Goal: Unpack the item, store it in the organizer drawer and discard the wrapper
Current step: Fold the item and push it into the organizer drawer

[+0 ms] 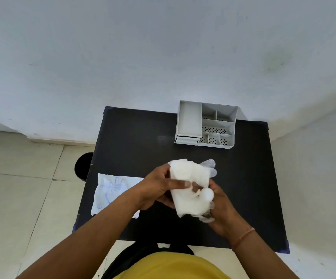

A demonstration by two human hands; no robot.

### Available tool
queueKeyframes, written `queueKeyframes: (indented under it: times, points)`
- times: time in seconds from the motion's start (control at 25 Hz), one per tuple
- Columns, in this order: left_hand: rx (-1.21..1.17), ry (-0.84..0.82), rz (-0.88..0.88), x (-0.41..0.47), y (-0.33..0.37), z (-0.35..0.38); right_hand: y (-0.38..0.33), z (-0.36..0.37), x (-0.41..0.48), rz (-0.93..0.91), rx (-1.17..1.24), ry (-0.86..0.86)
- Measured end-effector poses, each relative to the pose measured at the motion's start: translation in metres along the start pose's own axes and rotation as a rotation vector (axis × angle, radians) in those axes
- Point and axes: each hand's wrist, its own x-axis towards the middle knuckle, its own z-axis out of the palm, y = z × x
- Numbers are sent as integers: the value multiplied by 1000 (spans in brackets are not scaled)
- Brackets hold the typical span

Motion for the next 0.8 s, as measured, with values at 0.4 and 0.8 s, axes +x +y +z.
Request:
queueKeyframes:
  times: [0.4, 0.8]
  points:
    - [-401, 442, -194, 146, 30, -23, 3, -40, 32, -28, 290, 126]
    - [-422, 601, -189, 225, 23, -13, -39, -66, 71, -77, 95, 92]
